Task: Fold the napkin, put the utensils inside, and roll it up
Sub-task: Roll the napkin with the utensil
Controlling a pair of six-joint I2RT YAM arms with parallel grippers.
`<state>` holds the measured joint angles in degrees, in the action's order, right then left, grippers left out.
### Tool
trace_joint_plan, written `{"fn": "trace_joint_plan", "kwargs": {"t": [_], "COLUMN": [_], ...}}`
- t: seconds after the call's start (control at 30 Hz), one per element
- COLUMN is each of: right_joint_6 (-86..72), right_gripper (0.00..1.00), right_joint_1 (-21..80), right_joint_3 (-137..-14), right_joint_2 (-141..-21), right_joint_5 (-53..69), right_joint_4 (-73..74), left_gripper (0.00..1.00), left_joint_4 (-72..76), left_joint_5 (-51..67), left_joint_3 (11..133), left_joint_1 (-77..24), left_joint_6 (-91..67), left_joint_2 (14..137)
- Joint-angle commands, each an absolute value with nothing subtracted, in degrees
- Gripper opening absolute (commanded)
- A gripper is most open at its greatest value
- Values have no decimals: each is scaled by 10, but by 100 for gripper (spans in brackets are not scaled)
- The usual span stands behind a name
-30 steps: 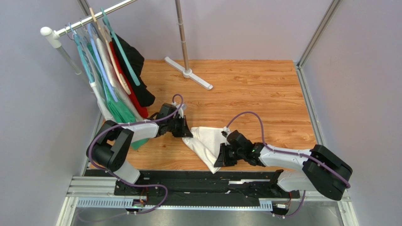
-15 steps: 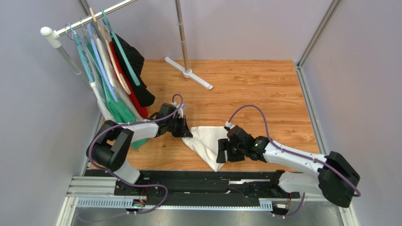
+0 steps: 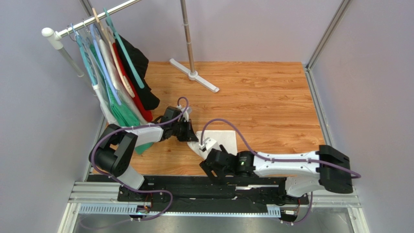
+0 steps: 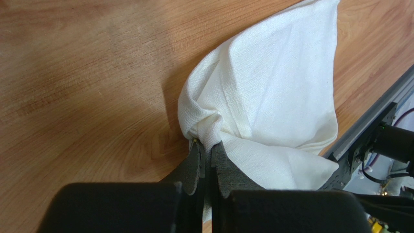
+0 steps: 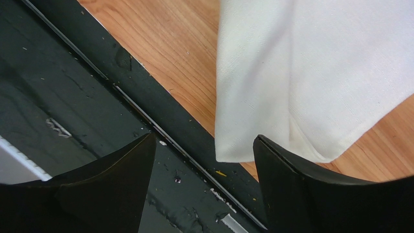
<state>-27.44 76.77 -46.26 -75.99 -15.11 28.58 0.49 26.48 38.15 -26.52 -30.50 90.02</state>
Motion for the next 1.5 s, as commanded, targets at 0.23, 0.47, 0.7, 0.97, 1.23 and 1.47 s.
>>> {"fn": "trace_joint_plan", "kwargs": {"t": [0.23, 0.47, 0.7, 0.97, 1.23, 1.47], "right_joint_6": [-219, -230, -254, -250, -266, -264], "right_gripper": [76, 66, 36, 0, 0, 0], "right_joint_1": [813, 809, 784, 781, 734, 656], "right_joint_3": [-479, -470, -452, -459, -446, -438], "right_joint_2": [-862, -902, -919, -942, -881, -859], "right_joint_5": [-267, -265, -229, -166, -32, 104], "right_joint_4": [214, 209, 207, 210, 162, 140], "left_gripper": [0, 0, 0, 0, 29, 74], "left_joint_4": [-33, -30, -28, -47, -87, -126], "left_joint_5": [263, 272, 274, 263, 221, 189], "left_joint_3": [395, 396, 393, 384, 372, 376], "left_joint_1": [-263, -263, -263, -263, -262, -251], "left_joint_6": [-285, -285, -285, -286, -294, -294], "left_joint_2": [907, 913, 910, 882, 793, 728]}}
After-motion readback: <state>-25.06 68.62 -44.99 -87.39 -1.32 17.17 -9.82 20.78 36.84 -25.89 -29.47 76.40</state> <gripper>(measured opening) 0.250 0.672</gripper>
